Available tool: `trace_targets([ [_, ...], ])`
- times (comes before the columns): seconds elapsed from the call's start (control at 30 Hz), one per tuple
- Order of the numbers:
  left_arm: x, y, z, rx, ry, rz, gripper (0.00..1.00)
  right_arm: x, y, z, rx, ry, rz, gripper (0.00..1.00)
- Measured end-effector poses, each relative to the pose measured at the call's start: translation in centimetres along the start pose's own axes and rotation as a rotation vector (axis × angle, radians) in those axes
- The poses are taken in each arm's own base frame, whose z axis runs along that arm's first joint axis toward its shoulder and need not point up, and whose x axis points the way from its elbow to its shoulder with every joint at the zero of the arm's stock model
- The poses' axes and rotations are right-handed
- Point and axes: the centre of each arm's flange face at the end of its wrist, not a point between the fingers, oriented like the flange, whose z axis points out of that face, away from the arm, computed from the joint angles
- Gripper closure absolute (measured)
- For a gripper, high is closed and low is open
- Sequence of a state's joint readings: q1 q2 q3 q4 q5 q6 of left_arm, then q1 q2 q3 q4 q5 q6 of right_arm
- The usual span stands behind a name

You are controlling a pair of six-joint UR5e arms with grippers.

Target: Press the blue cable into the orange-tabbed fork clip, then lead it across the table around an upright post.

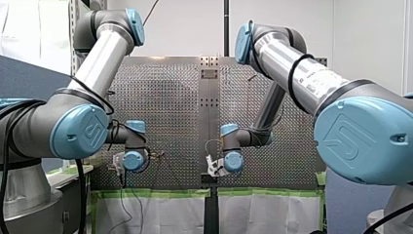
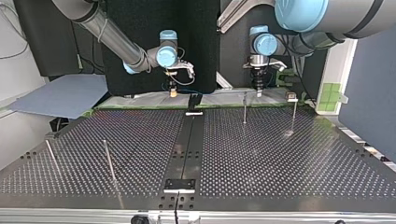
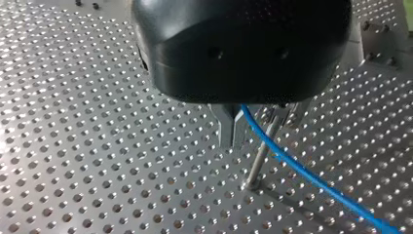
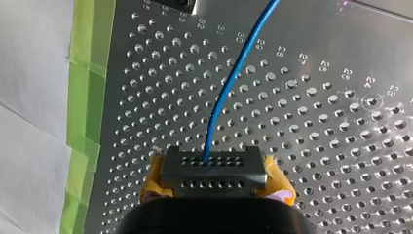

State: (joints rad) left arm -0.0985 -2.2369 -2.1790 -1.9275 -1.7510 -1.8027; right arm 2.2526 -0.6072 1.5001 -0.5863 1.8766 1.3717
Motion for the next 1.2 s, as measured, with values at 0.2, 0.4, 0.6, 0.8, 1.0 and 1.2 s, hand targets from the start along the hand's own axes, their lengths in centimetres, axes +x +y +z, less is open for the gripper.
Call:
trace_targets([
  [0.2,0.5,-0.6,-0.6,0.012,0.032,0.02,1.0,-0.8,-0.1,0.2,-0.002,-0.01,-0.002,1.0],
  [0.4,0.8,-1.1,-1.1,0.014,0.052,0.028,1.0,-1.4,-0.2,0.3,-0.001,-0.018,-0.005,1.0],
  [0.6,2.3,-0.8,-1.6,0.006,0.076,0.042,1.0,-1.6,-0.1,0.4,-0.003,-0.022,-0.005,1.0],
  [0.8,4.1,-0.1,-1.8,0.001,0.081,0.041,1.0,-1.8,0.3,0.6,-0.007,-0.033,-0.007,1.0],
  [1.0,5.9,0.9,-1.9,-0.01,0.091,0.033,1.0,-1.8,0.5,0.8,-0.01,-0.034,-0.011,1.0],
  [1.2,6.5,1.2,-2.0,0.001,0.103,0.021,1.0,-1.7,0.6,0.9,-0.01,-0.037,-0.017,1.0],
])
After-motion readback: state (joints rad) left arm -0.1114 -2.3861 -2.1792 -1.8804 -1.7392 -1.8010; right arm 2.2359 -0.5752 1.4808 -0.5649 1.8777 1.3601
